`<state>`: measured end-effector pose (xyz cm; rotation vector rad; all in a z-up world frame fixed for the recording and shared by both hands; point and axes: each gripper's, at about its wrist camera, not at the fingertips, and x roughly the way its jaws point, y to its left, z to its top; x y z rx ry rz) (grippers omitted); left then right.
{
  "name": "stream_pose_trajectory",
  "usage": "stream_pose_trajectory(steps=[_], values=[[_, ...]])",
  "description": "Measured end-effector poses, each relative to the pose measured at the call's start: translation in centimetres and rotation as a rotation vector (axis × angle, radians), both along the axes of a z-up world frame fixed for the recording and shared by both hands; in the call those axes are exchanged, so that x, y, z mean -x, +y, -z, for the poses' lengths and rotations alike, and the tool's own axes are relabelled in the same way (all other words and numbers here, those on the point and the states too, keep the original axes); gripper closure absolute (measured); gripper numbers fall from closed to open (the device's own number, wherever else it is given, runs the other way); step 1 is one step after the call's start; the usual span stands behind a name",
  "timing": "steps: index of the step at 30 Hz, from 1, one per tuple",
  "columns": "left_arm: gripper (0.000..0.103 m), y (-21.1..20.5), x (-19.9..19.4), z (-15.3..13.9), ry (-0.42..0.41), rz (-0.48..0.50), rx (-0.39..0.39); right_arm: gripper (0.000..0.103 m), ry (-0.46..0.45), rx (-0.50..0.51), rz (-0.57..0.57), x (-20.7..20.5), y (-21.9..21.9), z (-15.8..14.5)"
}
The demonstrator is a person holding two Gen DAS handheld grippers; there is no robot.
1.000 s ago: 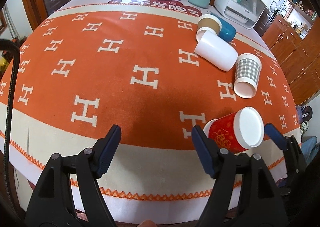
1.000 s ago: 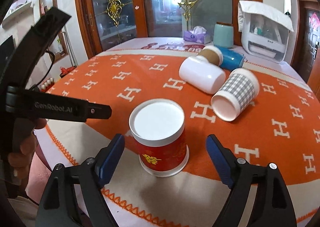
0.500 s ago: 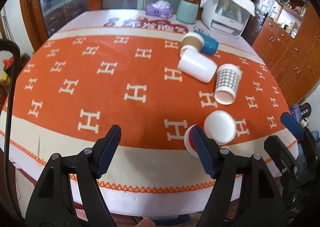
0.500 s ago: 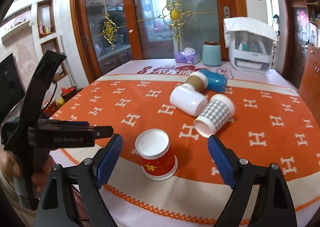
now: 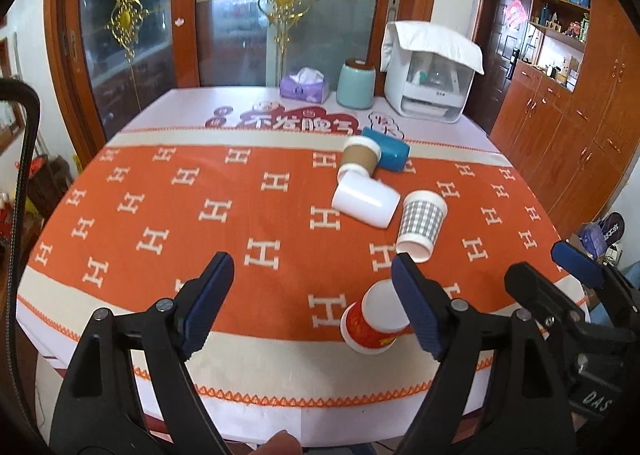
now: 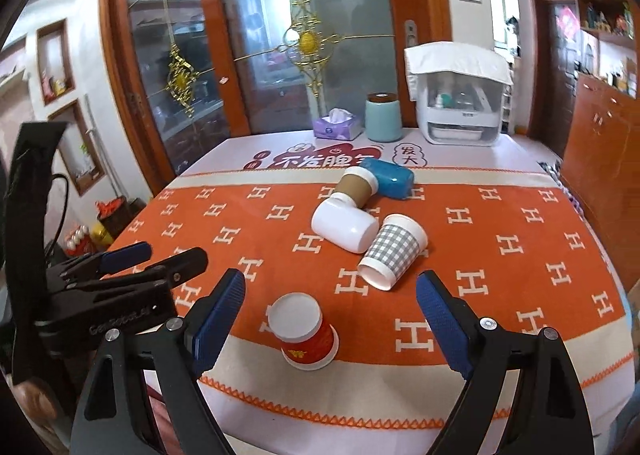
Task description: Flip cup upside down
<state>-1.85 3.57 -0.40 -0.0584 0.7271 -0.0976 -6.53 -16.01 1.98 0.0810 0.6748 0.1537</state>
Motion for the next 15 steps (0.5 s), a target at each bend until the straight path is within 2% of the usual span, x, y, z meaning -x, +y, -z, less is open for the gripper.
stream_pose_trajectory(steps=[6,15], values=[[0.021,-1.0,0.4,-1.4,-0.034,0.001,-0.011,0.014,-0.005,-0.010,0.045,-0.6,-1.1,-1.8],[0.021,-1.9,0.4,-1.9,-0.052,0.004,-0.032,0.013,-0.008,-0.014,0.057,-1.5,-1.3,-2.3]])
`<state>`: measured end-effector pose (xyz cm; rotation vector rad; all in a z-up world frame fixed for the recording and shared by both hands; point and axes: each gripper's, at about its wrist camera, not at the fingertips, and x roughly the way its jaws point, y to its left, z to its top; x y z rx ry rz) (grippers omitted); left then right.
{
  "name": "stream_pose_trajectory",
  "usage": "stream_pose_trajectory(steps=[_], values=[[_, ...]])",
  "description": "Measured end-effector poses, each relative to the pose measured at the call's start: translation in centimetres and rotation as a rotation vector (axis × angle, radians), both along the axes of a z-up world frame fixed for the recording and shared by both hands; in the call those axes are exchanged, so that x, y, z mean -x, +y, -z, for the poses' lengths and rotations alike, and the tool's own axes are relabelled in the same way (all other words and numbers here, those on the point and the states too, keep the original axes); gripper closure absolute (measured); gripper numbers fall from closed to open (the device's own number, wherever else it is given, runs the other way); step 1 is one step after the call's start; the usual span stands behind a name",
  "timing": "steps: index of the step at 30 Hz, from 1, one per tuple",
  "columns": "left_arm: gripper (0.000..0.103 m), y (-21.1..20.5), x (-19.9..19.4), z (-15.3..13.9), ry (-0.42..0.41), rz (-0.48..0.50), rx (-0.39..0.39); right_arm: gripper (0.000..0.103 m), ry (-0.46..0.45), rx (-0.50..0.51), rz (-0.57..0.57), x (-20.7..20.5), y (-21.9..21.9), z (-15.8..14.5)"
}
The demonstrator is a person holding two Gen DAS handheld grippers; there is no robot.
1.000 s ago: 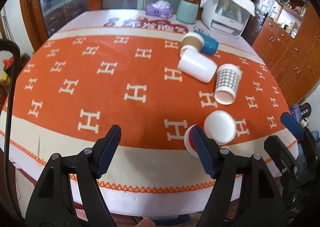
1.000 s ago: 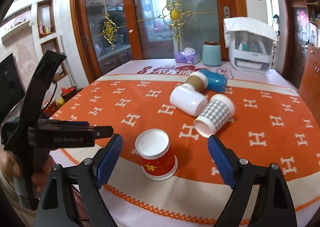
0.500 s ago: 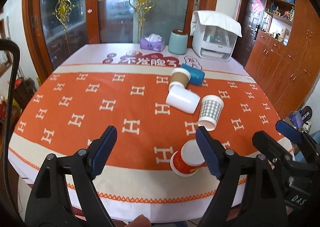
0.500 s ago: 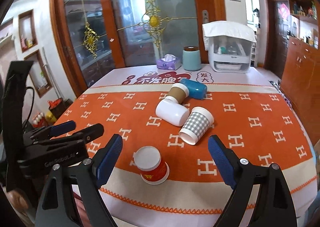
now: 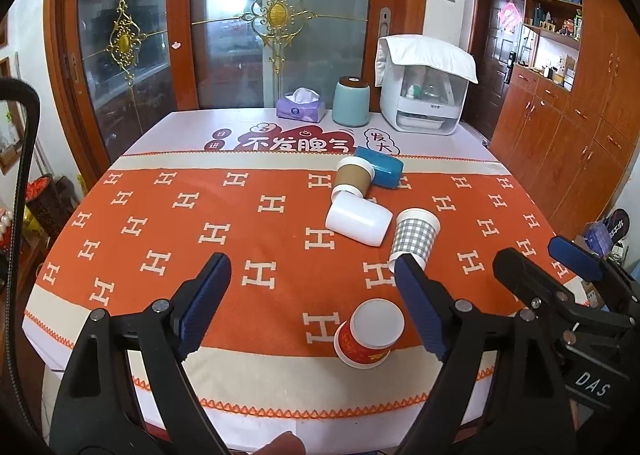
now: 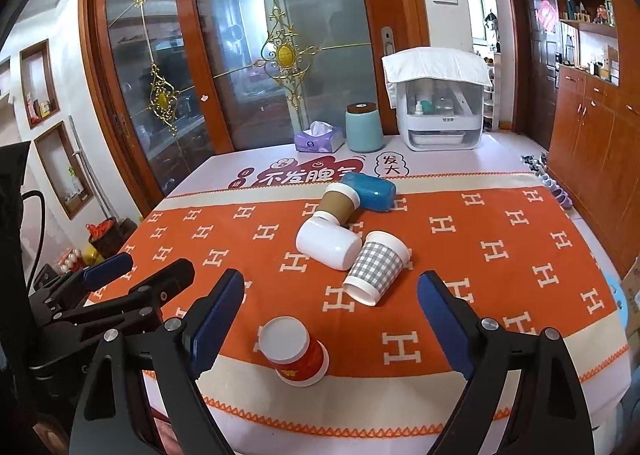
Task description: Flip cup upside down
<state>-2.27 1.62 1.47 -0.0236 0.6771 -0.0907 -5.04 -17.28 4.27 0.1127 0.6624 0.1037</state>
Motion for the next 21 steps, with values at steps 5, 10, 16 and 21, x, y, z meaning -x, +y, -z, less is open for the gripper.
stream_pose_trajectory(steps=[5,10,16,21], values=[[0.021,-0.06,0.03,0.02,-0.001,0.000,0.001,0.013,0.002,0.000,0.004,-0.23,-0.28,0.26],[0.021,0.09,-0.14,0.08,-0.001,-0.003,-0.001,0.013,0.002,0.000,0.004,-0.35,-0.36,0.36],[0.021,0.21,-0.31,0.13,-0.001,-0.009,-0.005,0.013,0.002,0.000,0.006,-0.42,-0.49,0.50],[0.021,0.57,-0.44,0.41,-0.002,-0.023,-0.013,0.013,0.011,-0.001,0.006,-0.51,-0.68,0.69]])
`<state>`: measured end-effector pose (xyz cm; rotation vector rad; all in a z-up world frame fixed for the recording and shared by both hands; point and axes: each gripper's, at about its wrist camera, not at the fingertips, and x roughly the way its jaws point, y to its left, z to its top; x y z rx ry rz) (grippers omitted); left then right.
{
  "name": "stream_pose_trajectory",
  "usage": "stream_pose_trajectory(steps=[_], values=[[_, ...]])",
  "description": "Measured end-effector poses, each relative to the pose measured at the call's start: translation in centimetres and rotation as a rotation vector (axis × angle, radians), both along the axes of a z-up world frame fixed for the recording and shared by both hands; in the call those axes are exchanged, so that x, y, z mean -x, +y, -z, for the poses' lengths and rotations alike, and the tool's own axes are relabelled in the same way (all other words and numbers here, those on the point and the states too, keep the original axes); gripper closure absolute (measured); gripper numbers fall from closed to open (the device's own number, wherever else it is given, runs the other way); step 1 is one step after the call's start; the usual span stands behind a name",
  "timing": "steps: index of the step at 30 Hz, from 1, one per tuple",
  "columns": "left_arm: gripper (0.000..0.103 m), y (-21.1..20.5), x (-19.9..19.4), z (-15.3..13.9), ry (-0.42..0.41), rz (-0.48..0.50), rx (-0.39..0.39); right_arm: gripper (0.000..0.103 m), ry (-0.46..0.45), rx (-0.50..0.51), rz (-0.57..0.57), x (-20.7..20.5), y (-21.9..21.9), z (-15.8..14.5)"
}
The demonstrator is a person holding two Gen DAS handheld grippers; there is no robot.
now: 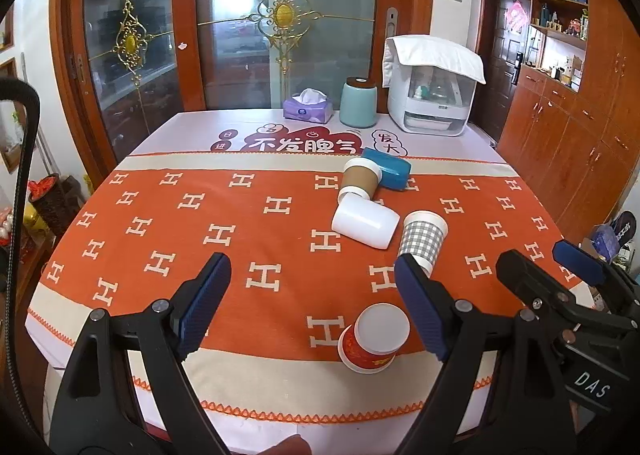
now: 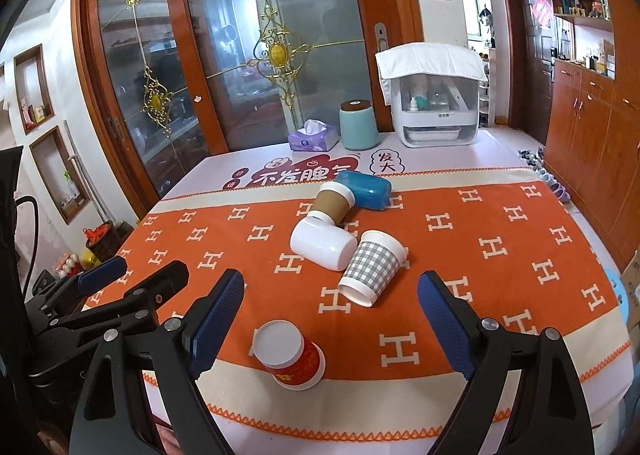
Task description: Flip cup upside down
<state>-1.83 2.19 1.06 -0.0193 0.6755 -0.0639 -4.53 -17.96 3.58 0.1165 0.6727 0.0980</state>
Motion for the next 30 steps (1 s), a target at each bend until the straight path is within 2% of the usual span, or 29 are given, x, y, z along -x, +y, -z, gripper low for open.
stream_pose_trajectory(steps=[30], values=[[0.021,0.24,-0.49,0.87,0.011,-0.014,-0.011,0.013,0.007,0.002,0.004,-0.22,-0.09,0.97]])
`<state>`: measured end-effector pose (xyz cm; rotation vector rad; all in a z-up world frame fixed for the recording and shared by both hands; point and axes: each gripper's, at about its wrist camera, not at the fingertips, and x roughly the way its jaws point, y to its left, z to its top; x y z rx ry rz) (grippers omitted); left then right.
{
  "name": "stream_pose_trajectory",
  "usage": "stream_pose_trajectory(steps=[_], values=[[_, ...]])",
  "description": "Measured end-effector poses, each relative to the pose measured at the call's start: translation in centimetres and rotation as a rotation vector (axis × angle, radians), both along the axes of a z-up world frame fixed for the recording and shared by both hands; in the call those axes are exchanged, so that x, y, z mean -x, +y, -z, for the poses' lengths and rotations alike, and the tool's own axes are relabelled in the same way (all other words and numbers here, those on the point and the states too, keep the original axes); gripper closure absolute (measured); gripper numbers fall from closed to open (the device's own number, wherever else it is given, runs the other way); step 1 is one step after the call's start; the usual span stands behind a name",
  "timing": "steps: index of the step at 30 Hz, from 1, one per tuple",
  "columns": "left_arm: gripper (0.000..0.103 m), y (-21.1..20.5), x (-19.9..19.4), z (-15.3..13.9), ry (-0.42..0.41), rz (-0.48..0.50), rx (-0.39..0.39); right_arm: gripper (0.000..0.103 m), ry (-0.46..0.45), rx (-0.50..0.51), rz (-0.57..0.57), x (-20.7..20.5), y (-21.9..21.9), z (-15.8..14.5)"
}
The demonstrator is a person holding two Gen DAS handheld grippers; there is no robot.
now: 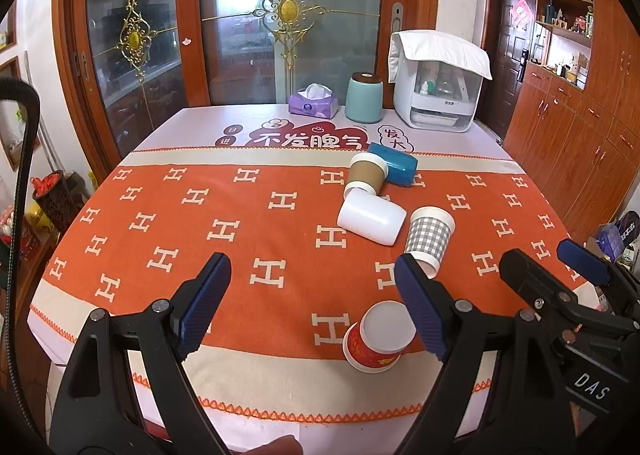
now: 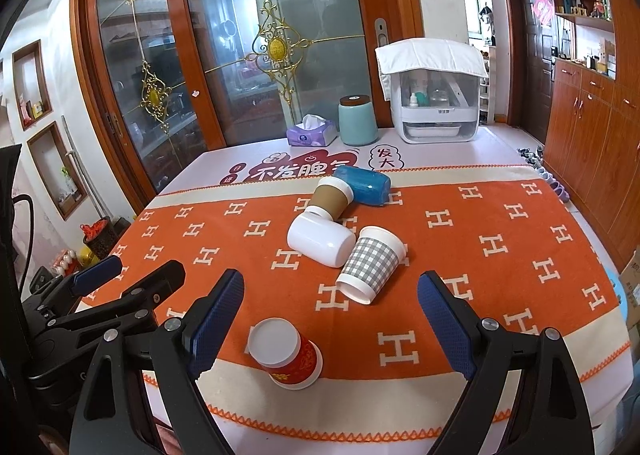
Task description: Flip cup upside down
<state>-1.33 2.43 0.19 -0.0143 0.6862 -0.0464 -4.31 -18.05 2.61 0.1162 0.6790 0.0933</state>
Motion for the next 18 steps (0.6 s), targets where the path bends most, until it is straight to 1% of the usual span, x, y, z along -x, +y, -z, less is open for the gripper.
stream_pose_trajectory(steps=[18], values=[[0.021,-0.04,-0.06,-0.03,0.002,0.001,0.000,0.013,0.005,-0.003,-0.001,-0.08,0.07,-0.04]])
